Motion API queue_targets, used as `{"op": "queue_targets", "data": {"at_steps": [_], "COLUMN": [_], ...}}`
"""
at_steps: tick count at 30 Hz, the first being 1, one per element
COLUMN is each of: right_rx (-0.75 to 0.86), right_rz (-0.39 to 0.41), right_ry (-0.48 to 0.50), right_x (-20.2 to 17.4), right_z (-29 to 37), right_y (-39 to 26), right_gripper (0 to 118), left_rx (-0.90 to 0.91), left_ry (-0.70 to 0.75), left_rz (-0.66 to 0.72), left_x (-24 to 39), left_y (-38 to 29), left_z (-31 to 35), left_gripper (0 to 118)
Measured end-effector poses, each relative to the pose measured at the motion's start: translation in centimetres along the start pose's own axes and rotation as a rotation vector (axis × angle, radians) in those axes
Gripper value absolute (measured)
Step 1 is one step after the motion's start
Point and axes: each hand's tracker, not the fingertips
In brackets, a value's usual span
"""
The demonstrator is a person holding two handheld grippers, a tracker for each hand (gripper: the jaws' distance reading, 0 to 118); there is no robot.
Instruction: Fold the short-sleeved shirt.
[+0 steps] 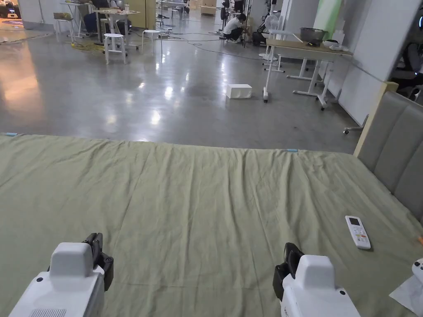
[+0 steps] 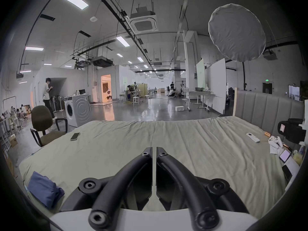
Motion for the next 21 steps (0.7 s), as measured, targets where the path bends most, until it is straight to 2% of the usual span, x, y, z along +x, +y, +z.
{"op": "queue_targets", "data": {"at_steps": [21], "right_rx": [0.025], "right_rz": [-0.029], "right_ry": [0.005], "right_x": [1.3], "right_z": [-0.9], "right_y": [0.0], "right_gripper": [0], "left_rx": [0.018], "left_ry": [0.005], "left_rz": [0.010], "left_x": [2.1], "left_y": [1.1], "left_z": [0.4], "left_gripper": [2]}}
